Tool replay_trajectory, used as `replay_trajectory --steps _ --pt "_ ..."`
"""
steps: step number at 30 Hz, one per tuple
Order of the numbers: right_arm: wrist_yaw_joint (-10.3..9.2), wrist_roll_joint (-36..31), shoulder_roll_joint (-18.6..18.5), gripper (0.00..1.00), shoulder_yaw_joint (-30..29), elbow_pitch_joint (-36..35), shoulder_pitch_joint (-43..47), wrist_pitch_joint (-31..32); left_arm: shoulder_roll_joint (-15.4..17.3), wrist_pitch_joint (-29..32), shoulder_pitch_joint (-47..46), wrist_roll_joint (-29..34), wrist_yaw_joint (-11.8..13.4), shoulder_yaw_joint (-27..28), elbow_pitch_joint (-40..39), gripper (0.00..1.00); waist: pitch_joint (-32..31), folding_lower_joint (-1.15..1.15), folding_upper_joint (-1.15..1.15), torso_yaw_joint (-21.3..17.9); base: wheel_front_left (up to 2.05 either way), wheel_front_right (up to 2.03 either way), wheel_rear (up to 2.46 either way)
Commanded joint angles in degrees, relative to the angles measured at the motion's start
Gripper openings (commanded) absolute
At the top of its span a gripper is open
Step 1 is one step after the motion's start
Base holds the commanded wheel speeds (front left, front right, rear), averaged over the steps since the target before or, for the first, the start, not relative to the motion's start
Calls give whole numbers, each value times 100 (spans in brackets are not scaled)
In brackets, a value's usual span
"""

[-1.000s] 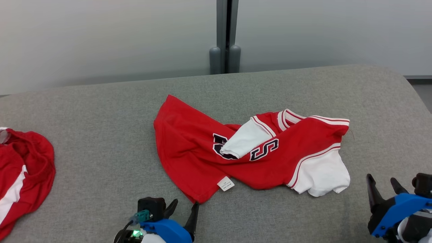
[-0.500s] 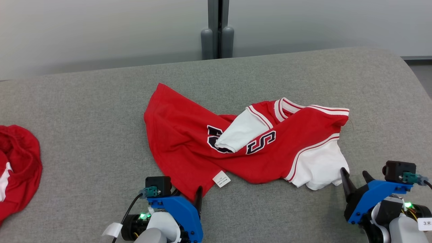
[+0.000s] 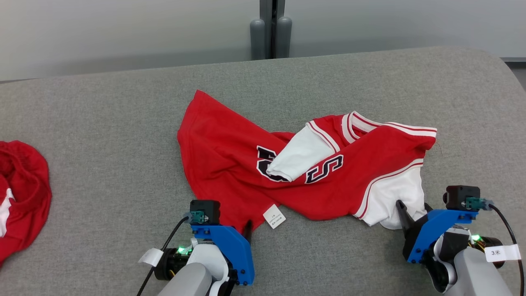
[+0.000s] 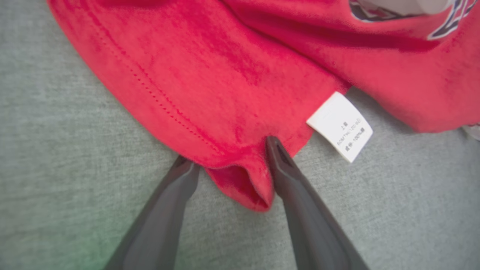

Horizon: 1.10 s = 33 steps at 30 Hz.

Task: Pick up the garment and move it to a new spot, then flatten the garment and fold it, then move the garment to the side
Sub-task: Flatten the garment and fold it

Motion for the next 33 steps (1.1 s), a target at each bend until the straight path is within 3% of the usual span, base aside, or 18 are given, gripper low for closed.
replay_trajectory --steps 1,2,6,14,21,27,33 --pt "15 -119 56 26 102 223 -3 131 -39 436 378 -82 -57 -206 472 0 31 2 3 28 0 0 0" --pt "15 -183 65 0 121 293 1 174 -40 498 396 -93 -89 -239 506 0 38 2 3 32 0 0 0" --pt "8 -290 57 0 17 313 18 71 -45 468 435 -138 -128 -244 473 0 64 2 3 52 0 0 0" --pt "8 232 14 0 -168 -626 101 -557 -13 -705 312 -596 -339 508 -568 0 -78 2 3 77 0 0 0" --pt "9 1109 11 0 -261 -2293 517 -338 248 -995 617 -1344 -497 1357 -2684 0 -322 2 3 141 0 0 0" --pt "9 1535 15 0 -341 -3811 930 184 553 -775 616 -1674 -353 1814 -4385 0 -470 2 3 150 0 0 0" --pt "9 2249 13 0 -188 -5187 957 615 681 -346 227 -2036 -231 2046 -5467 0 -494 2 3 87 0 0 0"
